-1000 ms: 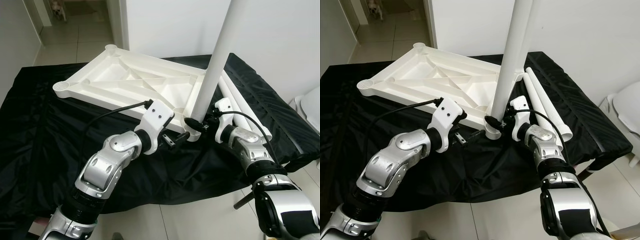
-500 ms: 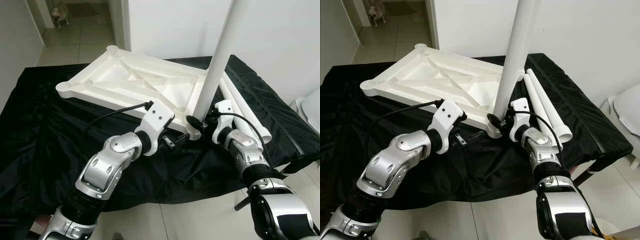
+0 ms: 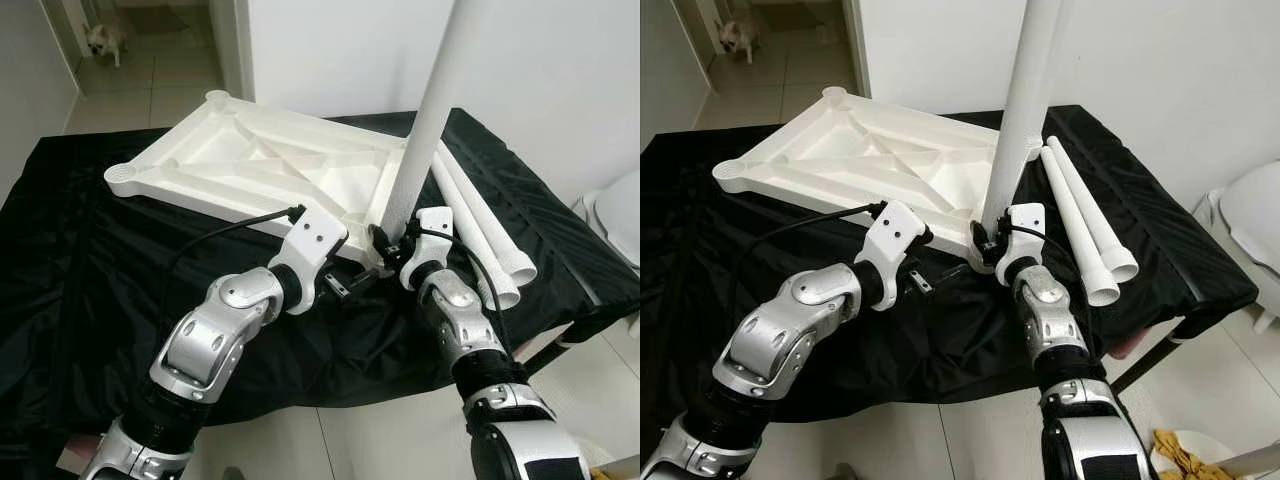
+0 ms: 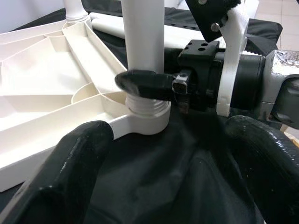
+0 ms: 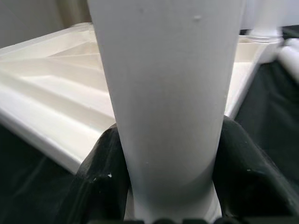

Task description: Building children table

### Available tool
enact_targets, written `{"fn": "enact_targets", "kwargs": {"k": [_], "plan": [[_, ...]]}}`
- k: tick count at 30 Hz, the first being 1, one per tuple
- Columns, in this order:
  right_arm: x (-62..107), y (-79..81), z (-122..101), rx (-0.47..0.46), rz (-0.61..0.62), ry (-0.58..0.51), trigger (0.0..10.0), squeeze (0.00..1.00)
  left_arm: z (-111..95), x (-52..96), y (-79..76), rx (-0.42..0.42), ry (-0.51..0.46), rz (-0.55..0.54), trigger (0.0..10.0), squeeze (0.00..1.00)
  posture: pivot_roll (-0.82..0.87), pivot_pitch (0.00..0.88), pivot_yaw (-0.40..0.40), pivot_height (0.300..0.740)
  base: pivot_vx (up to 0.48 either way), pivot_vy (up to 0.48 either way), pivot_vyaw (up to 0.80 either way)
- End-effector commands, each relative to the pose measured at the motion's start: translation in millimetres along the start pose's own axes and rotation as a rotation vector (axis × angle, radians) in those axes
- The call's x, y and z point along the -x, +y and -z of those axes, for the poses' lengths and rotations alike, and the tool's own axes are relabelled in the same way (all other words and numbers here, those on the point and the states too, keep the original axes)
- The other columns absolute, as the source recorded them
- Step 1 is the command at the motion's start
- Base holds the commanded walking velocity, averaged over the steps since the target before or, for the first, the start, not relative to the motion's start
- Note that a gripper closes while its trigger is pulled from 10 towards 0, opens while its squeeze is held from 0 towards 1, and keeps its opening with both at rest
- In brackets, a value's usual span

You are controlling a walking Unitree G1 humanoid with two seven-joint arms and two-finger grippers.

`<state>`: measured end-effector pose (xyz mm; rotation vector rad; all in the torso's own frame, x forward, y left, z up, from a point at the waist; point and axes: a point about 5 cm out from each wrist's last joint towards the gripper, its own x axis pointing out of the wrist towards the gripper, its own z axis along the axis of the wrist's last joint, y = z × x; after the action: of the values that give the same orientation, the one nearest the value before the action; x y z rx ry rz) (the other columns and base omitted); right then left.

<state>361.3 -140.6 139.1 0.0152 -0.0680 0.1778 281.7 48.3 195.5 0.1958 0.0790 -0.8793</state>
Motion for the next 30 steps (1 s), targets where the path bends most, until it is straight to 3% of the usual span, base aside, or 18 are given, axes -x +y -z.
{"fn": "enact_targets", "kwargs": {"k": [1,6,7,11,17,18,20,21,26,27,28,30], "plan": [[5.8,-9.6,7,-0.029,0.136,0.028,0.0,0.00,-1,-0.2,-0.2,0.001,0.000,-0.003,10.0,0.00,-0.07,0.025,0.000,0.740,0.000,0.000,0.00],[11.9,8.0,3,-0.023,0.248,-0.005,0.0,0.00,-2,-1.0,0.9,0.005,-0.004,-0.005,10.0,0.00,-0.07,0.025,-0.002,0.740,0.000,0.000,0.00],[14.0,19.3,4,-0.029,0.253,-0.002,0.0,0.00,-2,-1.5,0.4,0.004,-0.004,-0.004,10.0,0.00,-0.07,0.024,-0.004,0.740,0.000,0.000,0.00],[15.9,34.0,5,-0.035,0.224,0.002,0.0,0.00,-2,-1.9,-0.1,0.006,-0.007,-0.004,10.0,0.00,-0.07,0.022,-0.005,0.740,0.000,0.000,0.00],[15.2,35.5,2,-0.016,0.208,-0.001,0.0,0.00,-2,-2.6,0.0,0.004,-0.008,-0.004,10.0,0.00,-0.08,0.017,-0.007,0.740,0.000,0.000,0.00],[15.3,31.9,2,-0.010,0.222,-0.001,3.1,0.00,-2,-2.6,0.3,0.004,-0.009,-0.005,10.0,0.00,-0.08,0.018,-0.007,0.740,0.000,0.000,0.00],[15.4,29.3,1,-0.006,0.233,-0.001,3.1,0.00,-2,-2.6,0.5,0.004,-0.009,-0.006,10.0,0.00,-0.08,0.018,-0.007,0.740,0.000,0.000,0.00],[16.8,25.8,1,-0.007,0.253,0.008,10.0,0.00,-3,-2.7,0.7,0.004,-0.010,-0.007,10.0,0.00,-0.08,0.017,-0.009,0.740,0.000,0.000,0.00],[18.1,22.8,0,-0.008,0.255,0.008,10.0,0.00,-2,-2.7,0.7,0.004,-0.009,-0.008,10.0,0.00,-0.08,0.017,-0.010,0.740,0.000,0.000,0.00],[18.6,21.5,-1,-0.009,0.254,0.002,10.0,0.73,-2,-2.8,0.8,0.005,-0.009,-0.009,10.0,0.00,-0.08,0.017,-0.010,0.740,0.000,0.000,0.00],[18.7,21.0,-2,-0.019,0.240,-0.004,10.0,1.00,-2,-2.8,1.0,0.006,-0.010,-0.009,10.0,0.00,-0.08,0.015,-0.011,0.740,0.000,0.000,0.00],[18.9,19.6,-5,-0.024,0.225,-0.021,10.0,1.00,-3,-2.9,1.4,0.005,-0.012,-0.010,10.0,0.00,-0.08,0.014,-0.010,0.740,0.000,0.000,0.00]]}}
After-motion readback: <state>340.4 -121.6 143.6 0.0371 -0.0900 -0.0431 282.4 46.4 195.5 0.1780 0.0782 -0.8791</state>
